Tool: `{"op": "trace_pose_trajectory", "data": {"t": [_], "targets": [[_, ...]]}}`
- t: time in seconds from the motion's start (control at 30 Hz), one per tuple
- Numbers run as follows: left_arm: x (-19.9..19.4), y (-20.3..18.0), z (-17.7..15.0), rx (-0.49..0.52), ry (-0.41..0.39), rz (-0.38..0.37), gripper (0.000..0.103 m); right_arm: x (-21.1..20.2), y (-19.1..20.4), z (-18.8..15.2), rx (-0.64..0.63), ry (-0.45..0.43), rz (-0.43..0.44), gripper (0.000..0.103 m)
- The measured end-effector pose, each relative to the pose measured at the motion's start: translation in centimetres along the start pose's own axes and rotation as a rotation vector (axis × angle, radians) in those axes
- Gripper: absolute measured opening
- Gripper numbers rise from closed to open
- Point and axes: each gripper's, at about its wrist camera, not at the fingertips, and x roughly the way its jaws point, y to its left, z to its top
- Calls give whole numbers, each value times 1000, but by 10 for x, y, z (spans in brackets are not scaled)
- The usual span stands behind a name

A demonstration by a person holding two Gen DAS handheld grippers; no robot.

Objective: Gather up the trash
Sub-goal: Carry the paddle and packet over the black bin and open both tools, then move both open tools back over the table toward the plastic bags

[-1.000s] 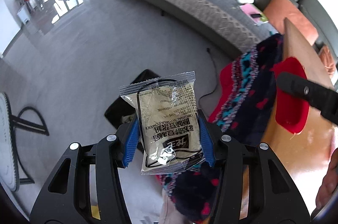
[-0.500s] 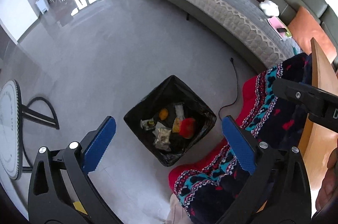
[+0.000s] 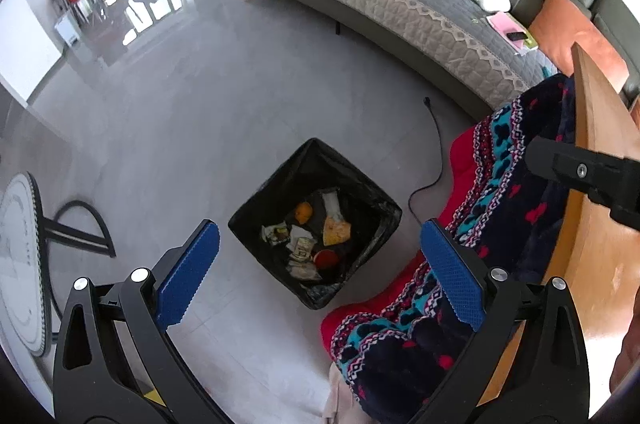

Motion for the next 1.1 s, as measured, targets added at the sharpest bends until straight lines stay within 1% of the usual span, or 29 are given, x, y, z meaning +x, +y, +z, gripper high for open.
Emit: {"op": "trace_pose_trajectory", "data": {"t": [0.1,0.23,0.37,0.57,0.73,1.1], "targets": [[-5,-13,1,19,5,-42,97,-11,-10,-5,13,-13,-7,77],[-13,-33,-1,50,0,-70,97,-29,-25,-12,33,-39,-14,77],[-22,-56,-3,80,-12,-77,97,-47,-47,-21,69,-66,-23,77],[-39,-100,-7,162,-36,-113,97,-74,-83,-38,128,-105,-40,77],[-49,-147,-15,243,-46,-159,97,-100,-122,-58,180,-143,-75,77],[-65,-249,-41,410,-42,-257,97,-153,-228,-115,334,-195,-178,77]]}}
